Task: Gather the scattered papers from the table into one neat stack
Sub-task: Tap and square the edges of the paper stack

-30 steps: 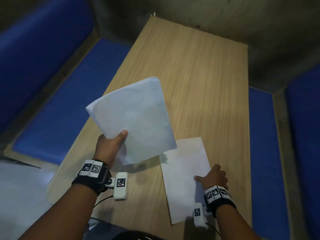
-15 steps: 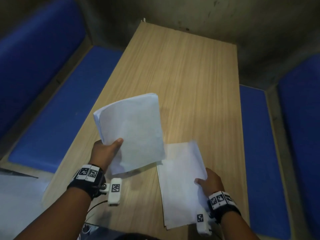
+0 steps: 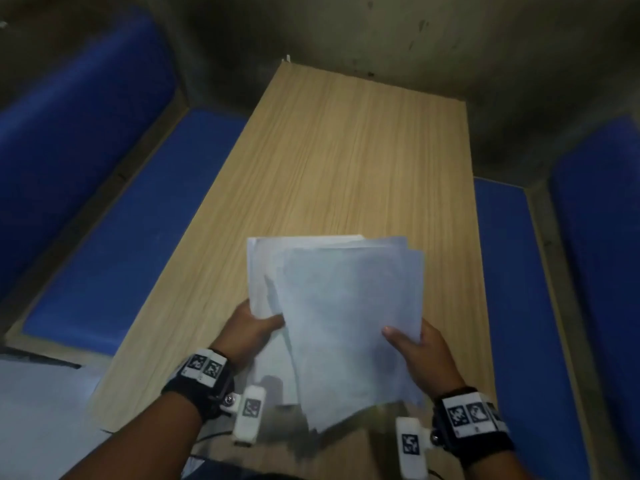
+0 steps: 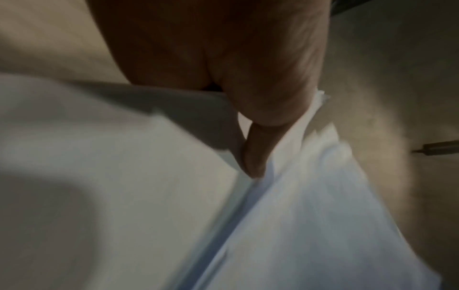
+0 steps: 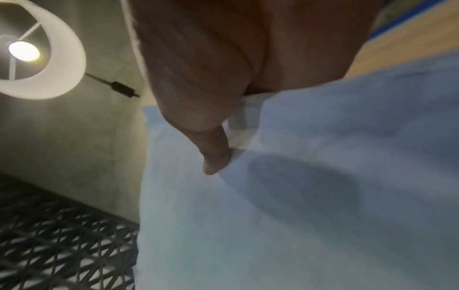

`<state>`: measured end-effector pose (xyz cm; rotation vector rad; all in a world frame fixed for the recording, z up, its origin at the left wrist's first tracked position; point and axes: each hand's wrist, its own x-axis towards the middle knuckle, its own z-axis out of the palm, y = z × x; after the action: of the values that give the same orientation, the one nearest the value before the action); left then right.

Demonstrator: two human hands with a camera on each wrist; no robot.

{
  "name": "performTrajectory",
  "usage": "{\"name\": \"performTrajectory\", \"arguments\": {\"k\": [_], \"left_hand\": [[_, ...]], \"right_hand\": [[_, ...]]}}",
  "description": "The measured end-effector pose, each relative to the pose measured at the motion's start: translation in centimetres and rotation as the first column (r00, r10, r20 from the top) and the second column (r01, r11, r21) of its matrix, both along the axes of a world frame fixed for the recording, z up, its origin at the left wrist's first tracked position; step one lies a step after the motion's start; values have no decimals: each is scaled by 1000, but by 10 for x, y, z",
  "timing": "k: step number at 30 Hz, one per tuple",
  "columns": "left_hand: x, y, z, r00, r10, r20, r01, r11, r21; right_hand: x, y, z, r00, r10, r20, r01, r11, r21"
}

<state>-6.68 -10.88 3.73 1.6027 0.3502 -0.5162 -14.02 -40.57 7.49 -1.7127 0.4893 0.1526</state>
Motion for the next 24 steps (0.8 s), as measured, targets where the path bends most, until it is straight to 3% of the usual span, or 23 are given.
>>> {"name": "performTrajectory", "arguments": {"k": [3,7,10,12,15,17,20,23,24], "left_hand": [[-11,-25,6,993,-84,-85,70,985,-160],[-20,-34,16,987,-51,-150,24,984,-178],[-22,-29,25,999,-40,-37,28,962,-270],[-19,-29,39,988,-57,144,79,985,-152],[-11,-31,62,946,-26,324,19,1000,24],[-6,-29,70,887,-106,450,41,988,151],[-2,-27,66,887,-198,418,110,968,224],[-1,-25,45,889,-324,324,214,919,330],[-1,-23,34,899,-314,307,225,930,291]], "right_hand": [[5,17,-17,998,2,-66,-3,1000,-12],[3,23,-29,989,-141,-46,143,989,28],[3,29,-19,972,-217,89,221,974,-37],[4,34,-6,951,-228,209,248,966,-74],[2,37,9,908,-241,343,239,970,49],[-2,35,12,894,-220,390,217,975,53],[-3,35,3,932,-137,335,177,980,-91],[0,38,-3,955,-132,265,158,984,-78],[1,38,-5,956,-118,270,141,988,-67]]}}
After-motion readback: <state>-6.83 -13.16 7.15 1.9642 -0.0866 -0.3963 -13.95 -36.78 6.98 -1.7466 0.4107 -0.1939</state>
